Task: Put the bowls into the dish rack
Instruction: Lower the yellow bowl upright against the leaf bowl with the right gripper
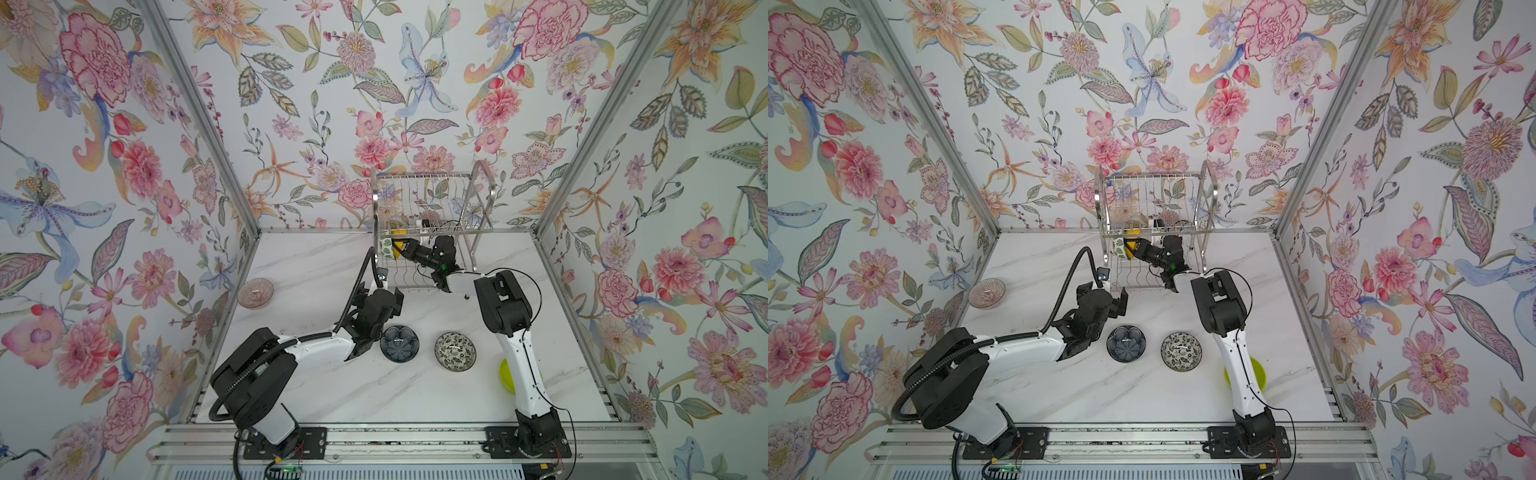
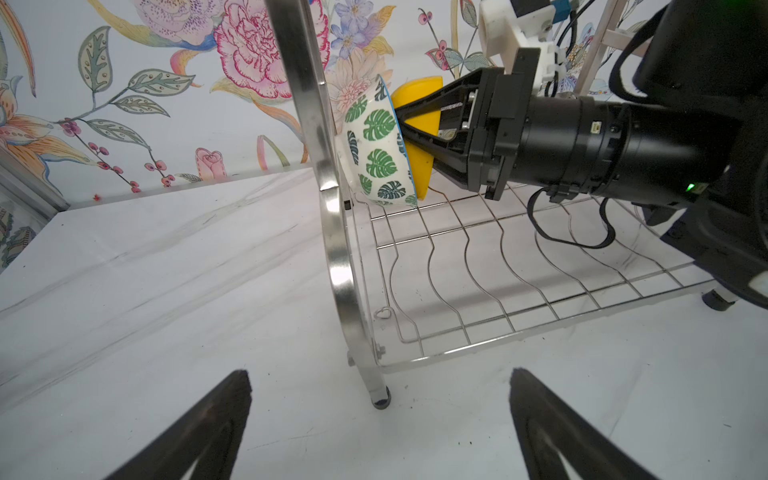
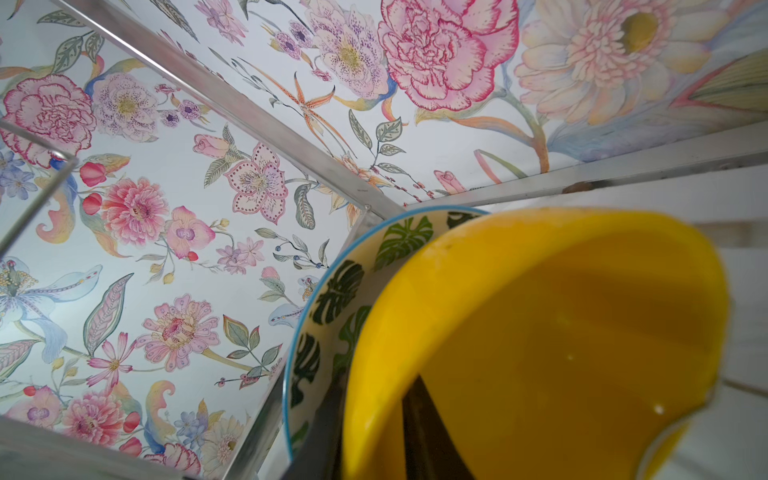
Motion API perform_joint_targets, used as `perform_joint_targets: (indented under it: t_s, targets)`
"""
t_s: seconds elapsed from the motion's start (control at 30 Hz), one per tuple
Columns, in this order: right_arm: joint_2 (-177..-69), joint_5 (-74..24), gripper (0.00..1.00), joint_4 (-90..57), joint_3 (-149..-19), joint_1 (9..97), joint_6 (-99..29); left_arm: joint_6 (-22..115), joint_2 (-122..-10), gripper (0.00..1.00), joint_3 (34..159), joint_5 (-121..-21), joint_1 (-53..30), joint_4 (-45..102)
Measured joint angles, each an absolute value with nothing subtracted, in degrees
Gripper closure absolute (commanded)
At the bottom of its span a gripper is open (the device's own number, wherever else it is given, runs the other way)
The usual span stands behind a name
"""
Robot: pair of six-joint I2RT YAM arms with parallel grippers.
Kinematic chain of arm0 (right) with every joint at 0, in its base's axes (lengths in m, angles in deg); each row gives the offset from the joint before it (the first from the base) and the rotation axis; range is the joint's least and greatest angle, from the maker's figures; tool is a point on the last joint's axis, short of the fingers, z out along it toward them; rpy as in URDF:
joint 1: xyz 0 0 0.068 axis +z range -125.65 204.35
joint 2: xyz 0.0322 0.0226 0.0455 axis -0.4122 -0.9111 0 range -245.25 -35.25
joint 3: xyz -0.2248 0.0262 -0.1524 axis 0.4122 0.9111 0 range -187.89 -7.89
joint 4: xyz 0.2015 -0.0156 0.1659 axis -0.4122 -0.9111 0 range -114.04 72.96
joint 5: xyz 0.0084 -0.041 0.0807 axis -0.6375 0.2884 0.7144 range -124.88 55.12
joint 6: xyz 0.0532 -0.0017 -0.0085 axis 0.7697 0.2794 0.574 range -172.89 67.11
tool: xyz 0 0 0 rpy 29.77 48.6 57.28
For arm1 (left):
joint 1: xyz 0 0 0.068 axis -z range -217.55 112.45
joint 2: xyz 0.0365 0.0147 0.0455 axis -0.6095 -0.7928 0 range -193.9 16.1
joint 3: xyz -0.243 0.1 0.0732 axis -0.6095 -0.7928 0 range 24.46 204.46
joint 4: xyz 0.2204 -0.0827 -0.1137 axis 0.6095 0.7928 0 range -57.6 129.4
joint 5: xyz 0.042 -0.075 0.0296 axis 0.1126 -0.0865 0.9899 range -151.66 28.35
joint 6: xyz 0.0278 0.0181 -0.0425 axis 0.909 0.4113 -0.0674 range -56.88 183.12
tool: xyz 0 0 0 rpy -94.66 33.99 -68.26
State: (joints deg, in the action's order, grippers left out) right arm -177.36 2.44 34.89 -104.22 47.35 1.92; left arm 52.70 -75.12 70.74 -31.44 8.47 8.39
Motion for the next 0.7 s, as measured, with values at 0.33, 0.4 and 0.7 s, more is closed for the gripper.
perform_joint_targets:
  t_s: [0.33,0.4,0.7]
  targets:
    - [-177.03,2.39,0.73,33.49,-104.22,47.35,1.7,52.7,-75.12,0.01,70.74,-31.44,8.47,8.41]
    - [-176.96,2.39,0.73,33.09,-104.22,47.35,1.68,52.7,-75.12,0.01,70.74,-31.44,8.47,8.39]
    - [-176.57,2.22,0.68,31.41,-104.22,47.35,1.24,52.7,-75.12,0.01,70.74,-31.44,8.47,8.41]
